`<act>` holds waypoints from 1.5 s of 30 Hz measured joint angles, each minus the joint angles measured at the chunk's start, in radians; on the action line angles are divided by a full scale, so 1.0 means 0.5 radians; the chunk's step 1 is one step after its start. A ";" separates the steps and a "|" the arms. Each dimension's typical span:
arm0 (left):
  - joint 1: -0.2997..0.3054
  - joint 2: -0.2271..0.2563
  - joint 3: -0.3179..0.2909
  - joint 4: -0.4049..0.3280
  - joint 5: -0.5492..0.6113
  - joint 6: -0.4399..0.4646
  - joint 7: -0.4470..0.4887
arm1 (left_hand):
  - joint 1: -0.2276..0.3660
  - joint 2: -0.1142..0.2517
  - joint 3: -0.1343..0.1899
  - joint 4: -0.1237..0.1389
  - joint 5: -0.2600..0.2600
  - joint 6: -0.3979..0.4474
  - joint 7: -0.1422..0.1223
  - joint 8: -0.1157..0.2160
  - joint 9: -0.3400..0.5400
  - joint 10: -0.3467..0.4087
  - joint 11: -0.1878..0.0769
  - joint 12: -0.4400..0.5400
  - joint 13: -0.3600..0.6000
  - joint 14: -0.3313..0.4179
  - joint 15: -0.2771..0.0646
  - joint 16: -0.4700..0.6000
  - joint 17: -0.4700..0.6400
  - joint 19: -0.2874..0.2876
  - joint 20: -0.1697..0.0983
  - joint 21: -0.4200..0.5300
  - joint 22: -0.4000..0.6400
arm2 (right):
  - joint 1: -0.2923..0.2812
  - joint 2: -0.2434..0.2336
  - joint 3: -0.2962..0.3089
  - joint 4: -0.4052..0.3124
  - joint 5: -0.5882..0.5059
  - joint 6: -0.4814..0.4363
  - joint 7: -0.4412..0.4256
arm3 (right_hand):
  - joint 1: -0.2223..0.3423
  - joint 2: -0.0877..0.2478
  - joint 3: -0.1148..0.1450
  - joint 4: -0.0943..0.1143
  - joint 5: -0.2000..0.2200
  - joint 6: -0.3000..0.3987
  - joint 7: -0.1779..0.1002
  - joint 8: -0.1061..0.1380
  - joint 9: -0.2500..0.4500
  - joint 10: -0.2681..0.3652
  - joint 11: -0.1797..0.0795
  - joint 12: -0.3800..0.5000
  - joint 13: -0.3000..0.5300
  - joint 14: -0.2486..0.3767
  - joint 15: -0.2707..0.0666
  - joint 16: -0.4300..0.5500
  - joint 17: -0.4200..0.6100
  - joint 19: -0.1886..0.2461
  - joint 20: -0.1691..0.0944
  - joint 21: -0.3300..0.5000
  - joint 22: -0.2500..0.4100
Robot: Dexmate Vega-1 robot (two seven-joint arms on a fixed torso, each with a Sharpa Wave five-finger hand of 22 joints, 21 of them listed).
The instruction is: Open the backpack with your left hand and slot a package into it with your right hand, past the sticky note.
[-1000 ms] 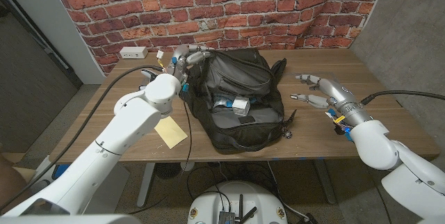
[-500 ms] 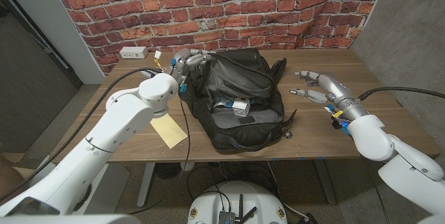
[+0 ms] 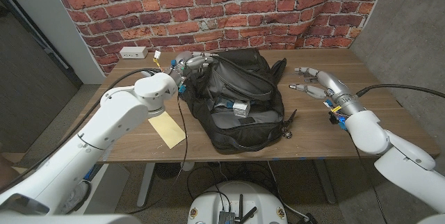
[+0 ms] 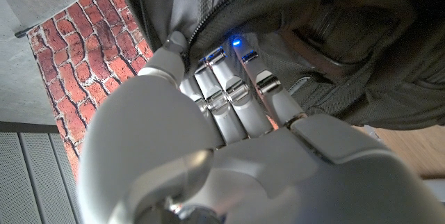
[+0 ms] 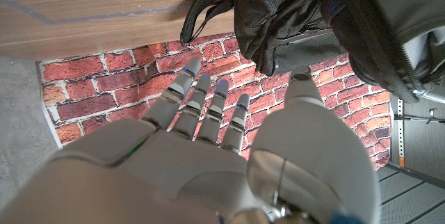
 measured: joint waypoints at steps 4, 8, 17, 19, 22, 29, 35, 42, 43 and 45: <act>-0.015 0.049 -0.019 0.011 -0.091 0.006 -0.060 | 0.000 0.000 0.000 0.000 -0.002 -0.009 0.009 0.000 0.000 -0.004 -0.002 0.000 -0.001 -0.007 0.007 0.000 0.003 0.000 0.000 0.000 -0.005 | 0.046 -0.022 -0.028 0.036 0.031 0.018 -0.013 | -0.008 0.008 0.000 0.000 0.000 0.000 0.000 0.000 0.000 0.000 0.000 0.000 -0.007 0.000 0.000 0.000 0.000 -0.008 -0.008 0.000 0.000; -0.038 0.117 -0.041 0.028 -0.182 0.020 -0.123 | 0.000 0.000 0.000 0.000 -0.002 -0.033 0.012 0.000 0.001 -0.040 0.006 -0.008 0.002 -0.034 0.018 -0.014 -0.006 0.000 0.000 -0.016 -0.005 | 0.091 -0.042 -0.059 0.072 0.060 0.034 -0.027 | -0.008 0.008 0.000 0.000 0.000 0.000 0.000 0.000 0.000 0.000 0.000 0.000 -0.009 0.000 0.000 0.000 0.000 -0.008 -0.008 0.000 0.000; -0.092 0.243 -0.059 0.074 -0.321 0.030 -0.235 | 0.001 0.000 0.013 -0.010 0.011 -0.132 0.001 -0.030 0.013 -0.151 -0.001 -0.018 0.016 -0.133 0.061 -0.031 -0.005 -0.043 0.011 -0.031 -0.004 | 0.176 -0.077 -0.123 0.134 0.104 0.058 -0.055 | -0.018 0.018 0.000 0.000 0.000 0.000 0.000 -0.011 0.000 0.000 0.000 0.000 -0.019 -0.004 -0.004 0.000 0.000 -0.008 -0.008 -0.008 0.000; -0.103 0.261 -0.059 0.083 -0.338 0.030 -0.255 | 0.011 0.011 0.017 -0.005 0.013 -0.167 0.001 -0.034 0.013 -0.189 0.001 -0.025 0.015 -0.173 0.072 -0.031 -0.005 -0.059 0.021 -0.040 -0.004 | 0.195 -0.086 -0.139 0.148 0.116 0.063 -0.067 | -0.018 0.018 0.000 0.000 0.000 0.000 0.000 -0.011 0.000 0.000 0.000 0.000 -0.019 -0.004 -0.005 0.000 0.000 -0.008 -0.008 -0.008 0.000; -0.130 0.299 -0.057 0.103 -0.370 0.030 -0.299 | 0.010 0.011 0.018 -0.005 0.018 -0.220 0.005 -0.042 0.013 -0.263 -0.002 -0.027 0.014 -0.242 0.096 -0.031 -0.011 -0.100 0.030 -0.047 -0.004 | 0.219 -0.099 -0.156 0.162 0.128 0.066 -0.081 | -0.018 0.018 0.000 0.000 0.000 0.000 0.000 -0.011 0.000 0.000 0.000 0.000 -0.018 -0.004 -0.005 0.000 -0.001 -0.008 -0.007 -0.008 0.000; -0.196 0.374 -0.029 0.154 -0.411 0.015 -0.439 | -0.052 -0.051 0.023 0.000 0.022 -0.397 0.016 -0.071 0.014 -0.482 0.013 -0.032 0.014 -0.431 0.179 -0.045 -0.015 -0.191 0.052 -0.062 -0.012 | 0.247 -0.122 -0.185 0.177 0.148 0.067 -0.105 | -0.018 0.018 0.008 -0.008 0.017 0.000 0.000 -0.011 0.000 0.000 0.000 0.000 -0.028 -0.004 -0.004 0.000 -0.010 -0.008 -0.007 -0.008 0.000; -0.288 0.457 0.027 0.226 -0.418 -0.012 -0.635 | -0.128 -0.106 0.011 0.012 0.013 -0.571 0.028 -0.085 0.006 -0.681 0.018 -0.032 0.004 -0.575 0.236 -0.044 -0.023 -0.278 0.069 -0.078 -0.014 | 0.263 -0.142 -0.204 0.179 0.168 0.054 -0.127 | -0.018 0.018 0.008 -0.008 0.017 0.000 0.000 -0.010 0.000 0.000 0.000 0.000 -0.028 -0.004 -0.004 0.000 -0.010 -0.007 -0.007 -0.008 0.000; -0.381 0.520 0.084 0.312 -0.417 -0.049 -0.848 | -0.171 -0.149 0.011 0.012 0.013 -0.686 0.041 -0.085 0.003 -0.817 0.022 -0.032 0.004 -0.693 0.275 -0.044 -0.025 -0.342 0.081 -0.078 -0.014 | 0.283 -0.158 -0.229 0.179 0.181 0.029 -0.148 | -0.018 0.018 0.008 -0.008 0.017 0.000 0.000 -0.010 0.000 0.000 0.000 0.000 -0.037 -0.004 -0.004 0.000 -0.010 -0.007 -0.007 -0.008 0.000; -0.396 0.528 0.094 0.326 -0.415 -0.055 -0.877 | -0.173 -0.151 0.011 0.012 0.013 -0.706 0.041 -0.085 0.003 -0.839 0.023 -0.032 0.004 -0.709 0.279 -0.044 -0.025 -0.350 0.072 -0.078 -0.014 | 0.285 -0.159 -0.232 0.179 0.182 0.025 -0.150 | -0.018 0.018 0.008 -0.008 0.017 0.000 0.000 -0.010 0.000 0.000 0.000 0.000 -0.037 -0.004 -0.004 -0.001 -0.010 -0.008 -0.007 -0.008 0.000; -0.422 0.541 0.110 0.349 -0.405 -0.067 -0.940 | -0.182 -0.160 0.011 0.012 0.013 -0.746 0.043 -0.085 -0.001 -0.884 0.026 -0.032 0.004 -0.741 0.290 -0.044 -0.025 -0.381 0.078 -0.078 -0.014 | 0.292 -0.163 -0.238 0.177 0.186 0.016 -0.153 | -0.018 0.019 0.008 -0.008 0.017 0.000 0.000 -0.018 0.000 0.000 0.000 0.000 -0.037 -0.004 -0.004 -0.008 -0.010 -0.008 -0.007 -0.008 0.000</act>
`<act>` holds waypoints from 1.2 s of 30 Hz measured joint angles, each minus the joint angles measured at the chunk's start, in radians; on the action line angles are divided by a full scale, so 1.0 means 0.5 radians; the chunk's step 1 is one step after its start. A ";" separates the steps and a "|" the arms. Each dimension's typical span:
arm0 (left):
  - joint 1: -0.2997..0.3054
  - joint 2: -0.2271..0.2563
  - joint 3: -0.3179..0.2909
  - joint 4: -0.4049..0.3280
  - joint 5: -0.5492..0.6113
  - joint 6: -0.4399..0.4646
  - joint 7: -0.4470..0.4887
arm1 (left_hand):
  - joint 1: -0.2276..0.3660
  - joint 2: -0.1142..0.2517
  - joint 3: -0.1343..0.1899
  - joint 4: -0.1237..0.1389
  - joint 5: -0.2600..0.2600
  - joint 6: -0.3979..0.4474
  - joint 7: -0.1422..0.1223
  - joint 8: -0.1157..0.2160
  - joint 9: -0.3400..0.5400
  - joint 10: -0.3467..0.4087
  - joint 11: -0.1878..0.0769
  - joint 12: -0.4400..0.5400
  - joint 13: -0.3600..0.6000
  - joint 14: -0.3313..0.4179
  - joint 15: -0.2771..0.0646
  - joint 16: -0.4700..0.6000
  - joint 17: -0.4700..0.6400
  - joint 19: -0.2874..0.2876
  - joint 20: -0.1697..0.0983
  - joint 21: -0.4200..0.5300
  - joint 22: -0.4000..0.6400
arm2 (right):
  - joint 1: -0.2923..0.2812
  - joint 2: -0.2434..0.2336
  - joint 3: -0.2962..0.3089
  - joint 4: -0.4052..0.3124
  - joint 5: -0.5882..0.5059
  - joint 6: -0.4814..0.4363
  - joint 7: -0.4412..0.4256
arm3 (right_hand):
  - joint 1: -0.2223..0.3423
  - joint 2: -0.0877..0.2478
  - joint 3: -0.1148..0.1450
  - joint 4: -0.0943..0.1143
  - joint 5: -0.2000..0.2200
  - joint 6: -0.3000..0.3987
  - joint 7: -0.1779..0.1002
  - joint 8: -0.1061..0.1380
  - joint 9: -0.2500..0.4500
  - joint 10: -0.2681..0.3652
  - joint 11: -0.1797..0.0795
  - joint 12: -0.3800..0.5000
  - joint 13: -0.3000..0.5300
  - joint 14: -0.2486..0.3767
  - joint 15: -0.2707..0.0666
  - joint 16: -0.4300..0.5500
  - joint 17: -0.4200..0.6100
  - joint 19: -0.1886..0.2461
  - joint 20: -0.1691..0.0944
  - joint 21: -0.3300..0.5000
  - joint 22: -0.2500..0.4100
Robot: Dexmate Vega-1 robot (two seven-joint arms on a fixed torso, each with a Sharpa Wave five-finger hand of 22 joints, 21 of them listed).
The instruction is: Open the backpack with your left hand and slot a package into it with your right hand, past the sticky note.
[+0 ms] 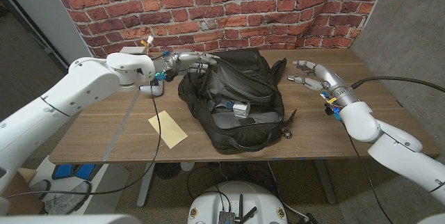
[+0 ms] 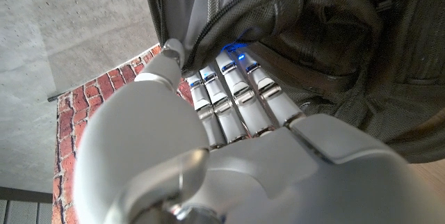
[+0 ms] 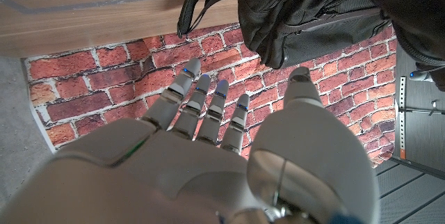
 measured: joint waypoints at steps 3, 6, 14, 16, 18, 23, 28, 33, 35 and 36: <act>-0.040 0.016 0.027 0.038 0.013 -0.019 -0.090 | -0.027 -0.028 -0.018 -0.006 0.000 -0.067 0.005 -0.008 -0.004 -0.078 0.009 0.000 -0.003 -0.061 0.012 0.000 0.000 -0.043 0.007 0.000 0.000 | 0.009 -0.006 -0.009 -0.006 0.004 -0.014 -0.004 | -0.010 0.010 0.000 0.000 0.000 0.000 0.000 0.000 0.000 0.000 0.000 0.000 0.000 0.000 0.000 0.000 0.000 0.000 0.000 0.000 0.000; -0.068 0.024 0.047 0.070 0.024 -0.035 -0.165 | -0.028 -0.045 -0.035 -0.006 0.000 -0.118 0.021 -0.008 -0.004 -0.134 0.022 0.000 -0.010 -0.114 0.030 0.000 0.000 -0.069 0.011 0.000 0.000 | 0.015 -0.012 -0.017 -0.016 0.009 -0.030 -0.008 | -0.010 0.010 0.008 -0.008 0.000 0.000 0.000 0.000 0.000 0.000 0.000 0.000 0.000 0.000 0.000 0.000 0.000 0.000 0.000 0.000 0.000; -0.166 0.033 0.116 0.200 0.072 -0.124 -0.430 | -0.050 -0.077 -0.111 0.005 -0.002 -0.279 0.027 -0.008 -0.014 -0.315 0.065 0.000 -0.009 -0.315 0.072 0.001 0.001 -0.155 0.019 -0.009 0.000 | 0.020 -0.024 -0.030 -0.050 0.013 -0.077 -0.023 | -0.010 0.010 0.004 -0.012 0.000 0.000 0.000 0.000 0.000 0.000 0.000 0.000 -0.009 0.000 0.000 0.000 -0.004 0.000 0.000 0.000 0.000; -0.183 0.033 0.129 0.227 0.084 -0.146 -0.486 | -0.066 -0.093 -0.134 0.011 -0.007 -0.330 0.025 -0.008 -0.016 -0.373 0.074 0.000 -0.013 -0.365 0.078 0.001 0.001 -0.179 0.021 -0.009 -0.008 | 0.019 -0.027 -0.032 -0.060 0.014 -0.094 -0.030 | -0.010 0.010 0.000 -0.016 0.000 0.000 0.000 0.000 0.000 0.000 0.000 0.000 -0.009 0.000 0.000 0.000 -0.009 0.000 0.000 0.000 0.000; -0.202 0.031 0.142 0.256 0.096 -0.175 -0.549 | -0.074 -0.101 -0.158 0.013 -0.007 -0.380 0.030 -0.007 -0.023 -0.434 0.098 0.000 -0.019 -0.420 0.081 0.001 0.001 -0.213 0.022 -0.009 -0.009 | 0.016 -0.030 -0.034 -0.071 0.014 -0.110 -0.035 | -0.010 0.010 0.000 -0.016 0.000 0.000 0.000 0.000 0.000 0.000 0.000 0.000 -0.009 0.000 0.000 0.000 -0.009 0.000 0.000 0.000 0.000; -0.252 0.019 0.176 0.334 0.123 -0.236 -0.699 | -0.115 -0.119 -0.201 0.035 -0.007 -0.506 0.065 -0.007 -0.029 -0.564 0.192 0.000 -0.019 -0.533 0.096 0.001 0.002 -0.303 0.025 -0.021 -0.009 | 0.009 -0.034 -0.036 -0.091 0.015 -0.137 -0.045 | -0.010 0.010 0.000 -0.016 0.000 0.000 0.000 0.000 0.000 -0.001 0.001 0.000 -0.017 -0.014 0.000 0.000 -0.009 0.000 0.000 -0.008 0.000; -0.301 -0.001 0.215 0.416 0.151 -0.298 -0.866 | -0.173 -0.110 -0.241 0.046 -0.015 -0.622 0.088 -0.007 -0.032 -0.673 0.232 0.000 -0.023 -0.638 0.106 0.001 0.002 -0.372 0.028 -0.023 -0.010 | 0.005 -0.038 -0.041 -0.109 0.021 -0.167 -0.051 | -0.010 0.010 0.009 -0.025 0.000 0.000 0.000 0.000 0.000 -0.011 0.011 0.000 -0.019 -0.014 0.000 0.000 -0.009 0.000 0.000 -0.007 0.000; -0.330 -0.012 0.234 0.476 0.167 -0.350 -0.986 | -0.189 -0.100 -0.257 0.052 -0.015 -0.674 0.105 -0.007 -0.032 -0.737 0.297 0.000 -0.028 -0.729 0.114 0.002 0.002 -0.421 0.035 -0.023 -0.019 | 0.009 -0.038 -0.050 -0.113 0.028 -0.188 -0.052 | -0.010 0.010 0.009 -0.025 0.000 0.000 0.000 -0.008 0.000 -0.022 0.000 0.000 -0.018 -0.014 0.000 -0.008 -0.009 0.000 0.000 -0.008 0.000; -0.336 -0.014 0.236 0.494 0.171 -0.368 -1.017 | -0.193 -0.097 -0.257 0.052 -0.015 -0.689 0.098 -0.007 -0.032 -0.748 0.287 0.000 -0.028 -0.736 0.121 0.002 0.001 -0.439 0.032 -0.023 -0.019 | 0.014 -0.039 -0.055 -0.115 0.032 -0.197 -0.054 | -0.010 0.010 0.009 -0.025 0.000 0.000 0.000 -0.008 0.000 -0.022 0.000 0.000 -0.018 -0.014 0.000 -0.008 -0.009 0.000 0.000 -0.008 0.000; -0.337 -0.015 0.237 0.503 0.173 -0.379 -1.033 | -0.197 -0.092 -0.262 0.047 -0.015 -0.694 0.104 -0.007 -0.032 -0.757 0.296 0.000 -0.028 -0.750 0.121 0.002 0.001 -0.442 0.035 -0.023 -0.019 | 0.016 -0.039 -0.057 -0.115 0.034 -0.199 -0.056 | -0.010 0.010 0.009 -0.025 0.000 0.000 0.000 -0.008 0.000 -0.022 0.000 0.000 -0.021 -0.014 0.000 -0.008 -0.009 0.000 0.000 -0.007 0.000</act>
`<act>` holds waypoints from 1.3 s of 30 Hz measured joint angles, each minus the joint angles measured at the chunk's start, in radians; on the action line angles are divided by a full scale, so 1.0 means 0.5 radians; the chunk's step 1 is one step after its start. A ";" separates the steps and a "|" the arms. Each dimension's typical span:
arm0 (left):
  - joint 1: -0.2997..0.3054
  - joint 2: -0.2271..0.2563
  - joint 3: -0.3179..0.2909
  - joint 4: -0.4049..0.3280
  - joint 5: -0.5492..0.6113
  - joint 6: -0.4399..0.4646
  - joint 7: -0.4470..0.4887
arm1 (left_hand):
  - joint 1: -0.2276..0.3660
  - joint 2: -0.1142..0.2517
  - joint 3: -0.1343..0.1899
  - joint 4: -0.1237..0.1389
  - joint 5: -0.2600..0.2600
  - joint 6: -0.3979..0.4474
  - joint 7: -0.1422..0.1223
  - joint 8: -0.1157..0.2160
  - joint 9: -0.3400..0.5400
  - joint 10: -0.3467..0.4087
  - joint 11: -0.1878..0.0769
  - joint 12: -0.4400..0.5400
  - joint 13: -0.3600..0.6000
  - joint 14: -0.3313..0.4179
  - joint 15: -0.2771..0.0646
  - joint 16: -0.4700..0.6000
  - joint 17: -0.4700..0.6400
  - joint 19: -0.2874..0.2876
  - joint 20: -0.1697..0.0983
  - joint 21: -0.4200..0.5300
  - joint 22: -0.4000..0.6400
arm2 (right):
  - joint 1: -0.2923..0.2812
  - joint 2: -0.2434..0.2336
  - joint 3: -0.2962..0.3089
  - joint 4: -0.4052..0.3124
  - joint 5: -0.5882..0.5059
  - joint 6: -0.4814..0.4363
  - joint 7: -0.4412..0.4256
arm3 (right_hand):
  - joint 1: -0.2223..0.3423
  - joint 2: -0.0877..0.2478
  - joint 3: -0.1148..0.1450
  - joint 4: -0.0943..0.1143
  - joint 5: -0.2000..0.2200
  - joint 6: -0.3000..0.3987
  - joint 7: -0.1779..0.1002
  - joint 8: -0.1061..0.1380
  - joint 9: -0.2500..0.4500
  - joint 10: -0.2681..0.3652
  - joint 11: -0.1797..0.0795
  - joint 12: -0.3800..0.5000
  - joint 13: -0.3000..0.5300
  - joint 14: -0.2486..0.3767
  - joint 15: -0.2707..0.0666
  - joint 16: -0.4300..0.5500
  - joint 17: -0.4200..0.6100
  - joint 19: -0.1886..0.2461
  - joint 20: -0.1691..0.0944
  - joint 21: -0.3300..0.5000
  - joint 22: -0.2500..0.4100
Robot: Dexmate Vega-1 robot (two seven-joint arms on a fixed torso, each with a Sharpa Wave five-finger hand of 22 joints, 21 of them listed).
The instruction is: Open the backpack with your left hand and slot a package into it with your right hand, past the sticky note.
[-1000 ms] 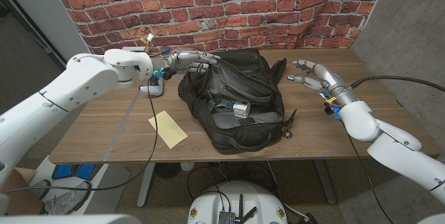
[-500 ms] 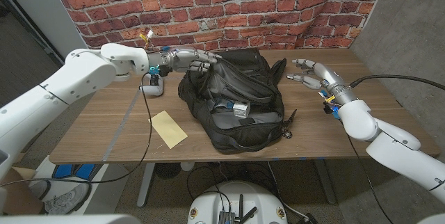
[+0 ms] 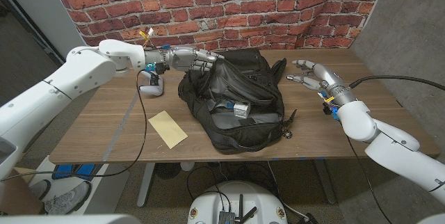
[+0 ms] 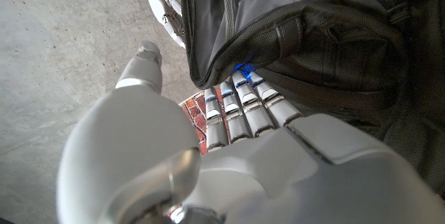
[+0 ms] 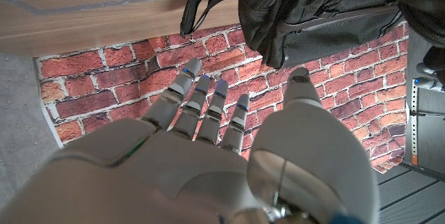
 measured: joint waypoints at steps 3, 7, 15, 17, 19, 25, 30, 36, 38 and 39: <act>-0.003 -0.002 0.000 0.018 0.004 -0.029 -0.040 | -0.020 0.002 -0.009 0.003 0.000 -0.027 -0.002 0.000 -0.007 -0.059 0.012 0.000 0.000 -0.049 0.020 0.004 0.000 -0.030 -0.001 0.000 -0.001 | 0.005 -0.001 -0.005 -0.001 0.004 -0.009 -0.004 | 0.000 0.000 0.000 0.000 0.000 0.000 0.000 0.000 0.000 0.000 0.000 0.000 -0.006 0.000 0.000 0.000 0.000 0.000 0.000 0.000 0.000; -0.005 -0.004 0.000 0.036 0.007 -0.062 -0.077 | -0.043 0.016 -0.014 0.008 0.000 -0.090 -0.008 0.000 -0.009 -0.150 0.042 0.000 0.000 -0.143 0.049 0.004 -0.003 -0.080 0.000 0.000 0.000 | 0.011 -0.002 -0.013 -0.002 0.008 -0.017 -0.010 | 0.000 0.000 0.000 0.000 0.000 0.000 0.000 0.000 0.000 0.000 0.000 0.000 -0.006 0.000 0.000 0.000 0.000 0.000 0.000 0.000 0.000; -0.002 -0.004 -0.024 0.059 0.012 -0.125 -0.114 | -0.097 0.055 -0.036 0.014 0.000 -0.268 0.000 -0.008 -0.009 -0.351 0.104 0.000 0.000 -0.344 0.094 0.004 0.006 -0.226 0.004 -0.006 0.000 | 0.018 -0.005 -0.024 -0.005 0.017 -0.025 -0.023 | -0.011 0.011 -0.008 -0.008 0.000 0.000 0.000 0.000 0.000 0.000 0.000 0.000 -0.006 0.000 0.000 0.000 0.000 0.000 0.000 0.000 0.000; 0.003 -0.003 -0.030 0.060 0.015 -0.136 -0.116 | -0.098 0.056 -0.036 0.014 0.000 -0.273 0.002 -0.008 -0.009 -0.380 0.104 0.000 0.000 -0.364 0.100 0.004 0.006 -0.255 0.004 -0.009 0.000 | 0.019 -0.006 -0.025 -0.005 0.019 -0.026 -0.026 | -0.011 0.011 -0.008 -0.008 0.000 0.000 0.000 0.000 0.000 0.000 0.000 0.000 -0.012 0.000 0.000 0.000 -0.007 0.000 0.000 0.000 0.000; 0.009 -0.001 -0.037 0.061 0.017 -0.150 -0.119 | -0.108 0.066 -0.036 0.014 0.000 -0.289 -0.004 -0.008 -0.009 -0.397 0.106 0.000 0.000 -0.389 0.111 0.004 0.003 -0.272 0.008 -0.009 0.000 | 0.020 -0.007 -0.026 -0.005 0.020 -0.026 -0.027 | -0.011 0.011 -0.008 -0.008 0.000 0.000 0.000 0.000 0.000 0.000 0.000 0.000 -0.016 0.000 0.000 0.000 -0.009 0.000 0.000 0.000 0.000; 0.030 0.000 -0.055 0.061 0.018 -0.185 -0.120 | -0.137 0.073 -0.053 0.013 0.000 -0.313 -0.003 -0.008 -0.009 -0.444 0.104 0.000 0.000 -0.439 0.110 0.004 0.000 -0.340 0.004 -0.016 0.000 | 0.027 -0.013 -0.031 -0.004 0.029 -0.020 -0.030 | -0.011 0.011 -0.008 -0.008 0.000 0.000 0.000 0.000 0.000 0.000 0.000 0.000 -0.016 0.000 0.000 0.000 -0.009 0.000 0.000 0.000 0.000; 0.055 -0.001 -0.071 0.059 0.017 -0.215 -0.106 | -0.168 0.079 -0.059 0.019 -0.008 -0.348 -0.016 -0.008 -0.009 -0.499 0.099 0.000 -0.002 -0.511 0.117 0.004 0.000 -0.394 0.008 -0.016 0.000 | 0.028 -0.014 -0.031 0.009 0.039 -0.004 -0.034 | -0.011 0.011 0.000 -0.016 0.000 0.000 0.000 0.000 0.000 0.000 0.000 0.000 -0.016 0.000 0.000 0.000 -0.009 0.000 0.000 0.000 0.000; 0.103 -0.009 -0.095 0.046 0.016 -0.259 -0.063 | -0.214 0.081 -0.072 0.033 -0.008 -0.372 -0.035 -0.008 -0.009 -0.551 0.097 0.000 -0.009 -0.553 0.117 0.004 0.003 -0.452 0.005 -0.016 0.000 | 0.029 -0.013 -0.031 0.030 0.060 0.032 -0.041 | -0.011 0.011 0.000 -0.016 0.000 0.000 0.000 0.000 0.000 -0.007 0.008 0.000 -0.025 0.000 0.000 0.000 -0.009 0.000 0.000 -0.001 0.000; 0.112 -0.010 -0.100 0.043 0.016 -0.259 -0.063 | -0.236 0.081 -0.078 0.039 -0.008 -0.372 -0.035 -0.008 -0.009 -0.560 0.088 0.000 -0.009 -0.565 0.127 0.004 0.006 -0.461 0.011 -0.016 0.000 | 0.029 -0.013 -0.031 0.030 0.065 0.040 -0.042 | -0.011 0.011 0.000 -0.016 0.000 0.000 0.000 0.000 0.000 -0.007 0.007 0.000 -0.025 0.000 0.000 0.000 -0.009 0.000 0.000 -0.008 0.000; 0.125 -0.012 -0.107 0.037 0.017 -0.291 -0.020 | -0.235 0.081 -0.081 0.041 -0.008 -0.372 -0.035 -0.008 -0.013 -0.560 0.088 0.000 -0.009 -0.571 0.121 0.004 0.006 -0.469 0.010 -0.016 0.000 | 0.033 -0.007 -0.029 0.048 0.071 0.050 -0.043 | -0.010 0.011 0.000 -0.016 0.000 0.000 0.000 0.000 0.000 -0.007 0.007 0.000 -0.025 0.000 0.000 0.000 -0.009 0.000 0.000 -0.008 0.000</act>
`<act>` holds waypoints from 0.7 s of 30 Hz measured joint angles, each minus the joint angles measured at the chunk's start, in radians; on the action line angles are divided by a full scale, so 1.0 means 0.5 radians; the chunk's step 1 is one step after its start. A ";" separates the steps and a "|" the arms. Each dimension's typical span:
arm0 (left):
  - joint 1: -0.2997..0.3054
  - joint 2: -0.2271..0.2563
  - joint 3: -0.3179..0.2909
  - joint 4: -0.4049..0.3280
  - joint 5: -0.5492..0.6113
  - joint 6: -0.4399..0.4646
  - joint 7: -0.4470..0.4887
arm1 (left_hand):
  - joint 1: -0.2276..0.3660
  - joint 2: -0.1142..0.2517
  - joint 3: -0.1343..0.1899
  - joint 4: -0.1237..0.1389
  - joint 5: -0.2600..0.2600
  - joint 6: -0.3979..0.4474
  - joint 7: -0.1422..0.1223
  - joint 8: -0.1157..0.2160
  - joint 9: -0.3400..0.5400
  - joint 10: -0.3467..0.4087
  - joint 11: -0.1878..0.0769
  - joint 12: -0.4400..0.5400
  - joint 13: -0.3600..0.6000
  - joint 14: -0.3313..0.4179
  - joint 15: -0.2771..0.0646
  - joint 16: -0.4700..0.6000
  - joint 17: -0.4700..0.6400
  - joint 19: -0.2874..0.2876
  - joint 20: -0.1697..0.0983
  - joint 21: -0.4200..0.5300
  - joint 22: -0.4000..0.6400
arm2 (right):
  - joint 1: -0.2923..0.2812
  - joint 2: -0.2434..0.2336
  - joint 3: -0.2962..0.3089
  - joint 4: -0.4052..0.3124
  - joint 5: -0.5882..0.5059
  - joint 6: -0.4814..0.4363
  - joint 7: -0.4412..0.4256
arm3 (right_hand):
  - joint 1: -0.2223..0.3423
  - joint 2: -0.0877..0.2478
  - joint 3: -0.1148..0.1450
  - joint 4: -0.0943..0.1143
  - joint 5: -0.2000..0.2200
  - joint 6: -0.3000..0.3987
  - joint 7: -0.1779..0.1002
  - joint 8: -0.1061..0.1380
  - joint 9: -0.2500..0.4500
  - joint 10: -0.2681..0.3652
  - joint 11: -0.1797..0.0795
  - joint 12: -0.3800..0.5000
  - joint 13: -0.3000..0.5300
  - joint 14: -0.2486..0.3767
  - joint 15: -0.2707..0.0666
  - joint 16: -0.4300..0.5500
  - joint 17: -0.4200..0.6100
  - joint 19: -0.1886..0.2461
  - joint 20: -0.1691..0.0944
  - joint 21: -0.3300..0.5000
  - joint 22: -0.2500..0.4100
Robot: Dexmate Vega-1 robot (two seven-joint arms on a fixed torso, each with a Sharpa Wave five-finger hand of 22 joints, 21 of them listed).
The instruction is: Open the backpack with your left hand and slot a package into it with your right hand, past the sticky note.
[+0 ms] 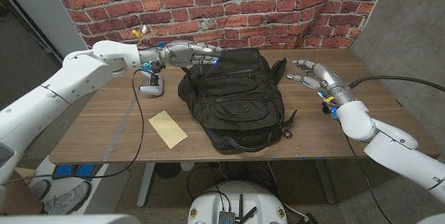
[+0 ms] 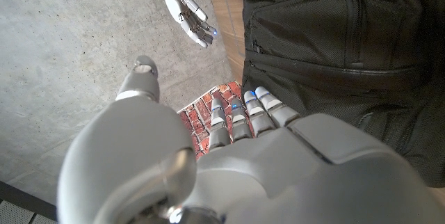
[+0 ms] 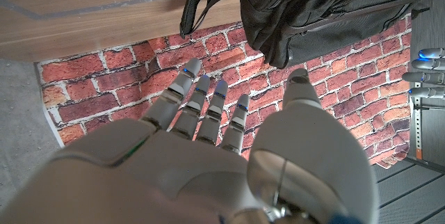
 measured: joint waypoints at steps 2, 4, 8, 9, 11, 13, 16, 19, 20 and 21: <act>0.018 -0.002 -0.008 -0.008 0.003 -0.011 0.015 | -0.018 0.004 -0.003 0.003 0.000 -0.016 -0.006 0.000 -0.006 -0.014 0.003 0.000 0.000 -0.008 0.001 0.000 0.000 -0.017 0.002 0.000 0.000 | 0.001 0.002 0.001 0.005 0.010 0.015 -0.002 | 0.000 0.000 0.000 0.000 0.000 0.000 0.000 0.000 0.000 -0.012 -0.004 0.000 0.000 0.000 0.000 0.000 0.000 0.000 0.000 0.000 0.000; 0.033 -0.004 -0.015 -0.015 0.003 -0.011 0.015 | -0.039 -0.001 -0.007 0.007 0.000 -0.022 0.000 0.000 -0.006 -0.021 0.000 0.000 0.000 -0.028 -0.006 0.000 0.000 -0.038 0.005 0.000 0.000 | 0.001 0.002 0.001 0.005 0.018 0.025 -0.002 | 0.000 0.000 0.000 0.000 0.000 0.000 0.000 0.000 0.000 -0.015 -0.001 0.000 0.000 0.000 0.000 0.000 0.000 0.000 0.000 0.000 0.000; 0.071 -0.010 -0.029 -0.031 0.041 -0.072 0.100 | -0.060 0.009 -0.011 0.011 0.000 -0.040 -0.017 0.000 -0.006 -0.051 -0.008 0.000 0.000 -0.053 -0.011 0.000 0.000 -0.075 -0.003 0.000 0.000 | 0.010 0.015 0.007 0.039 0.044 0.057 -0.003 | -0.011 0.011 -0.004 -0.004 0.000 -0.011 -0.003 -0.008 0.000 -0.022 -0.008 0.000 -0.009 -0.019 0.002 0.000 0.000 0.000 0.000 0.000 0.000; 0.083 -0.011 -0.033 -0.038 0.041 -0.072 0.100 | -0.068 0.007 -0.014 0.014 0.000 -0.044 -0.021 0.000 -0.006 -0.059 -0.016 0.000 0.000 -0.068 -0.009 0.000 0.000 -0.085 0.002 0.000 0.000 | 0.010 0.015 0.007 0.039 0.045 0.059 -0.003 | -0.011 0.010 -0.008 -0.008 0.000 -0.015 0.001 -0.008 0.000 -0.029 0.000 0.000 -0.010 -0.019 0.002 -0.008 -0.001 0.000 0.000 0.000 0.000; 0.104 -0.015 -0.038 -0.048 0.078 -0.119 0.170 | -0.073 0.012 -0.019 0.019 0.000 -0.058 -0.015 0.000 -0.005 -0.061 -0.019 0.000 0.000 -0.071 -0.007 0.000 0.000 -0.103 -0.002 0.000 0.000 | 0.019 0.024 0.009 0.063 0.060 0.083 -0.004 | -0.016 0.005 -0.009 -0.009 0.000 -0.018 0.004 -0.008 0.000 -0.032 0.003 0.000 -0.009 -0.019 0.002 -0.014 -0.009 0.000 0.000 0.000 0.000; 0.115 -0.017 -0.041 -0.053 0.085 -0.127 0.184 | -0.074 0.013 -0.019 0.019 0.000 -0.068 -0.025 0.000 -0.005 -0.061 -0.019 0.000 0.000 -0.082 -0.018 0.000 0.000 -0.110 0.004 0.000 0.000 | 0.021 0.026 0.009 0.068 0.067 0.095 -0.004 | -0.022 0.000 -0.009 -0.009 0.000 -0.018 0.004 -0.008 0.000 -0.032 0.003 -0.008 -0.009 -0.021 0.000 -0.014 -0.010 0.000 0.000 0.000 0.000; 0.148 -0.025 -0.049 -0.068 0.130 -0.172 0.268 | -0.083 0.022 -0.019 0.019 0.000 -0.068 -0.025 0.000 -0.005 -0.072 -0.029 0.000 0.000 -0.090 -0.010 0.000 0.000 -0.111 0.003 0.000 0.000 | 0.035 0.040 0.009 0.101 0.085 0.124 -0.005 | -0.029 0.008 -0.009 -0.009 0.000 -0.029 0.001 -0.008 0.000 -0.032 0.003 -0.008 -0.019 -0.025 -0.004 -0.014 -0.010 -0.001 0.001 0.000 0.000; 0.173 -0.032 -0.056 -0.080 0.130 -0.172 0.268 | -0.092 0.029 -0.019 0.019 0.000 -0.079 -0.035 0.000 -0.005 -0.072 -0.029 0.000 0.000 -0.089 -0.010 0.000 0.000 -0.121 -0.007 0.000 0.000 | 0.035 0.040 0.009 0.101 0.101 0.151 -0.008 | -0.037 0.000 -0.009 -0.009 0.000 -0.036 0.007 -0.008 0.000 -0.052 0.002 -0.008 -0.019 -0.036 0.007 -0.022 -0.010 -0.007 0.007 -0.008 0.000; 0.188 -0.037 -0.061 -0.087 0.165 -0.212 0.347 | -0.111 0.021 -0.028 0.019 0.000 -0.078 -0.037 0.003 -0.005 -0.071 -0.029 0.000 0.000 -0.089 -0.010 0.000 -0.002 -0.121 -0.007 0.000 0.000 | 0.049 0.054 0.009 0.135 0.110 0.166 -0.009 | -0.037 0.000 -0.009 -0.009 0.000 -0.036 0.007 -0.008 0.000 -0.053 0.003 -0.008 -0.019 -0.036 0.007 -0.022 -0.010 -0.008 0.008 -0.008 0.000; 0.200 -0.040 -0.065 -0.092 0.172 -0.220 0.362 | -0.118 0.024 -0.033 0.021 0.000 -0.066 -0.047 0.011 -0.005 -0.071 -0.030 0.008 0.000 -0.089 -0.011 0.000 -0.003 -0.121 -0.006 0.000 0.000 | 0.051 0.056 0.009 0.141 0.118 0.177 -0.010 | -0.037 0.000 -0.009 -0.009 0.000 -0.036 0.007 -0.008 0.000 -0.053 0.003 -0.008 -0.021 -0.043 0.001 -0.022 -0.010 -0.008 0.007 -0.008 0.000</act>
